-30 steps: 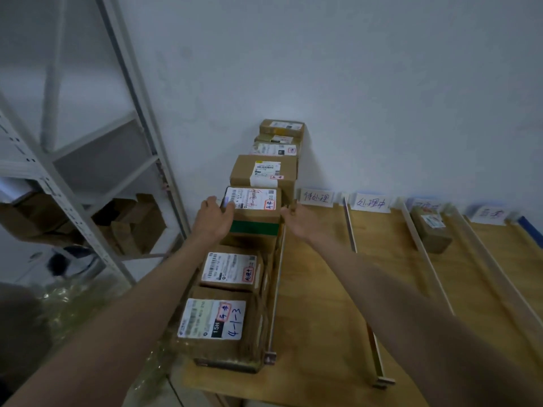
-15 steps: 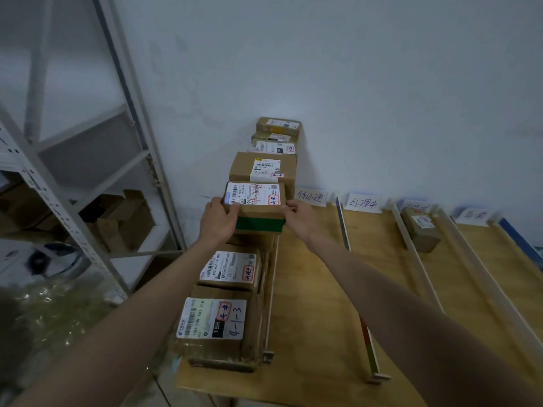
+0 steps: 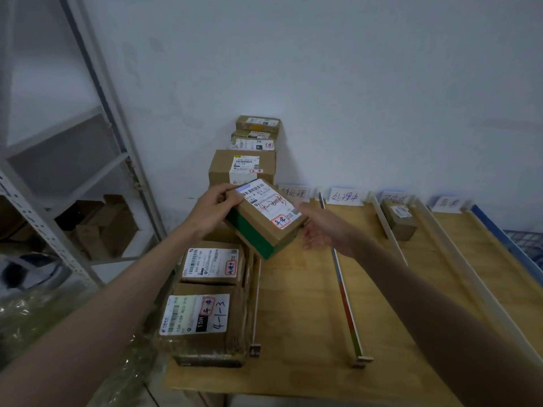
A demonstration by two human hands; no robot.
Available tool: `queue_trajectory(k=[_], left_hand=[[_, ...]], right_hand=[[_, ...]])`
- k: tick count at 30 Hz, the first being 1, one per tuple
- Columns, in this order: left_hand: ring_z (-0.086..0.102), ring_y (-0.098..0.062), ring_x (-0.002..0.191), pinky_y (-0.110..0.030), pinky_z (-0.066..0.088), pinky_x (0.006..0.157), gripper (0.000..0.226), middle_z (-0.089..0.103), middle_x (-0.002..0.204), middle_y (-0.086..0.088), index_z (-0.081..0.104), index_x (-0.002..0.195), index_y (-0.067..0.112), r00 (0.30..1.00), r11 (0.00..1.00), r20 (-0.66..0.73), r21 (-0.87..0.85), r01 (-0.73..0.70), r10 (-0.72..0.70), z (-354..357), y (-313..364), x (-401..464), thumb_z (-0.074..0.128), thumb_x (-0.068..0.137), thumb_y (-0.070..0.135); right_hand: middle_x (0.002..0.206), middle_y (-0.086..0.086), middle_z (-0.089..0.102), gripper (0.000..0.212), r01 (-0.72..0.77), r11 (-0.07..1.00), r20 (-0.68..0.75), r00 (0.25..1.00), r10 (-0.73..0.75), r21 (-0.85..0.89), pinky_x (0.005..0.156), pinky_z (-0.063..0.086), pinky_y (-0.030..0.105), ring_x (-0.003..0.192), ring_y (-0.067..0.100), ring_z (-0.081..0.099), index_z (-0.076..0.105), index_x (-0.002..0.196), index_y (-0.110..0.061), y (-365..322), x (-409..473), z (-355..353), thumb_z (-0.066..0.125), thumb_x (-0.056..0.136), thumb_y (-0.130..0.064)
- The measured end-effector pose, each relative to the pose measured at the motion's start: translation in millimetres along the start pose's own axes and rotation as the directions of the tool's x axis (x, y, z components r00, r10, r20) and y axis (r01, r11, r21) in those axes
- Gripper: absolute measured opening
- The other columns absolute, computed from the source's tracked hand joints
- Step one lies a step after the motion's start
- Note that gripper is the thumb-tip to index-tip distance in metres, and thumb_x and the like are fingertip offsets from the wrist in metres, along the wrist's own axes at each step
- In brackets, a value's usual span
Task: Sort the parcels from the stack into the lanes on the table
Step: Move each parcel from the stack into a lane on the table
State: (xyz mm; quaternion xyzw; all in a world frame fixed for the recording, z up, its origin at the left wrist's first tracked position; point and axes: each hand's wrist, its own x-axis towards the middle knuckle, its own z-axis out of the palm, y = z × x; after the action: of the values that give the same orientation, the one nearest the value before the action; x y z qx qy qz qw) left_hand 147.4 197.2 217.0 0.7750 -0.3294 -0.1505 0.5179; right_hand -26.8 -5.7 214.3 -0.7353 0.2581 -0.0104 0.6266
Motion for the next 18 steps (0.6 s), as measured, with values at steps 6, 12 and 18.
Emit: queue_trajectory(k=[6, 12, 18], left_hand=[[0.056, -0.005, 0.104, -0.016, 0.048, 0.079, 0.033, 0.06, 0.119, 0.005, 0.059, 0.132, 0.023, 0.992, 0.995, 0.093, 0.041, -0.094, 0.09, 41, 15, 13, 0.054, 0.1, 0.03], [0.057, -0.016, 0.114, -0.029, 0.05, 0.092, 0.038, 0.06, 0.127, 0.001, 0.056, 0.134, 0.022, 0.968, 0.974, 0.214, 0.153, -0.167, 0.132, 89, 23, 24, 0.05, 0.1, 0.039], [0.037, -0.025, 0.14, -0.044, 0.034, 0.114, 0.059, 0.038, 0.154, -0.005, 0.038, 0.149, 0.017, 0.927, 0.813, 0.364, 0.511, -0.279, 0.089, 148, 30, 32, 0.033, 0.102, 0.052]], right_hand=[[0.107, 0.004, 0.074, 0.023, -0.018, 1.0, 0.074, 0.997, 0.018, 0.001, 0.082, 0.059, 0.03, 0.096, 0.015, 0.071, 0.068, 0.11, -0.011, 14, -23, -31, 0.062, 0.096, -0.029], [0.105, 0.015, 0.073, 0.033, -0.102, 0.994, -0.09, 0.99, 0.104, 0.024, 0.082, 0.06, 0.035, 0.095, 0.024, 0.073, 0.067, 0.111, 0.0, 42, -37, -64, 0.067, 0.093, -0.028], [0.1, 0.011, 0.071, 0.031, -0.228, 0.972, -0.342, 0.91, 0.234, 0.059, 0.08, 0.061, 0.036, 0.089, 0.023, 0.07, 0.065, 0.106, -0.003, 86, -63, -100, 0.066, 0.094, -0.031]])
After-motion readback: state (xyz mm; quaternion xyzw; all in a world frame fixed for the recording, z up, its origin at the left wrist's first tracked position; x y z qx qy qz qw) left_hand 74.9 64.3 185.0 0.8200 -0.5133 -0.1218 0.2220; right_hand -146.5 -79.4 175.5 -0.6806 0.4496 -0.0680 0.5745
